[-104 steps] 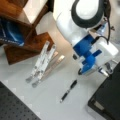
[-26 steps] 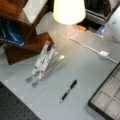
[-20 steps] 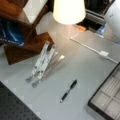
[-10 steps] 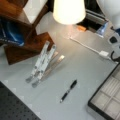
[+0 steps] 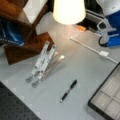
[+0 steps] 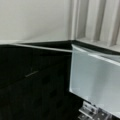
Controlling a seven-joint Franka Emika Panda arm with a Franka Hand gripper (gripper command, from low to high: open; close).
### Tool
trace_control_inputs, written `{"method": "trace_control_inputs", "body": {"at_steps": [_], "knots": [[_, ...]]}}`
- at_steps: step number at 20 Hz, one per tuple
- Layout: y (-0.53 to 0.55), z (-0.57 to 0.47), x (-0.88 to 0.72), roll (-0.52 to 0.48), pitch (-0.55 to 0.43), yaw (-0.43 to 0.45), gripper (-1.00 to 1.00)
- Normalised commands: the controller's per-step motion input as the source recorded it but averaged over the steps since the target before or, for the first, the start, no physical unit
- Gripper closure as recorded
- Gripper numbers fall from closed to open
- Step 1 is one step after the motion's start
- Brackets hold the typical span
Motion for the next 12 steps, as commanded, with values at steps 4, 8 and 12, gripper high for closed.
{"method": "trace_control_inputs", "body": {"at_steps": [4, 8, 12], "knots": [[-0.22, -0.09, -0.28, -0.438, 0.027, -0.141, -1.0], [-0.21, -0.15, -0.32, -0.468, -0.018, -0.127, -1.0], [-0.22, -0.24, -0.42, -0.506, -0.055, -0.01, -1.0]]}}
